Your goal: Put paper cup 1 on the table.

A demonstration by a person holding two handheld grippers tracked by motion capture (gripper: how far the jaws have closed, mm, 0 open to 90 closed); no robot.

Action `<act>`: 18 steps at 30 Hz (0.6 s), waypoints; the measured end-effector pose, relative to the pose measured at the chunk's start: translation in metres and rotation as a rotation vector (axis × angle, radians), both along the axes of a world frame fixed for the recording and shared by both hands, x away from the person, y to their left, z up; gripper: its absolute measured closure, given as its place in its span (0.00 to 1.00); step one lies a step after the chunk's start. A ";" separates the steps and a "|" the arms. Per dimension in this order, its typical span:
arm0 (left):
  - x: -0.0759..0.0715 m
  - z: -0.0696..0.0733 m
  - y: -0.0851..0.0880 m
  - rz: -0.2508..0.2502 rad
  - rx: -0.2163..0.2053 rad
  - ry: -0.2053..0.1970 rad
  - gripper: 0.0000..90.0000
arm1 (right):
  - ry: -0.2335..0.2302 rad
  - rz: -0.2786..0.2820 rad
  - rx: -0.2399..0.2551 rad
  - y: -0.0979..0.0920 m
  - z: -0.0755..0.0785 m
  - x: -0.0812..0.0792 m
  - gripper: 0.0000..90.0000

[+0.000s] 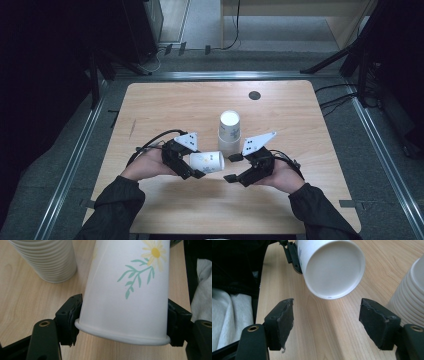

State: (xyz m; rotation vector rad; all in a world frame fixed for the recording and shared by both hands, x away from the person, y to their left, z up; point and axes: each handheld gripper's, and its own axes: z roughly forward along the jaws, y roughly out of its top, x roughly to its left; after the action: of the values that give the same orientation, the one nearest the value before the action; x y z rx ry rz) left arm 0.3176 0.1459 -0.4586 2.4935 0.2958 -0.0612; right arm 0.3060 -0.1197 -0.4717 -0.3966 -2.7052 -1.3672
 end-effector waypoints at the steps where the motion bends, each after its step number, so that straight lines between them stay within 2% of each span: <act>1: 0.001 -0.001 -0.002 -0.010 0.014 0.001 0.31 | 0.001 -0.002 -0.001 0.000 0.000 -0.001 0.32; 4: 0.001 -0.004 -0.009 -0.025 0.041 0.017 0.31 | -0.008 -0.003 -0.007 0.000 -0.002 -0.002 0.32; 5: 0.001 -0.005 -0.013 -0.044 0.058 0.018 0.31 | -0.005 -0.003 -0.008 0.000 -0.003 -0.002 0.31; 12: -0.002 -0.010 -0.028 -0.092 0.091 0.040 0.31 | -0.002 0.009 -0.020 0.005 -0.006 -0.004 0.31; 18: -0.004 -0.012 -0.037 -0.104 0.104 0.061 0.31 | 0.000 0.034 -0.041 0.013 -0.010 -0.005 0.32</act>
State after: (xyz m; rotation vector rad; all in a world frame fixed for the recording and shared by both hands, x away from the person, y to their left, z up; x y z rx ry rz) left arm 0.3138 0.1092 -0.4704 2.6122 0.1986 -0.1686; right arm 0.3008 -0.1069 -0.4818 -0.3520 -2.7307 -1.3053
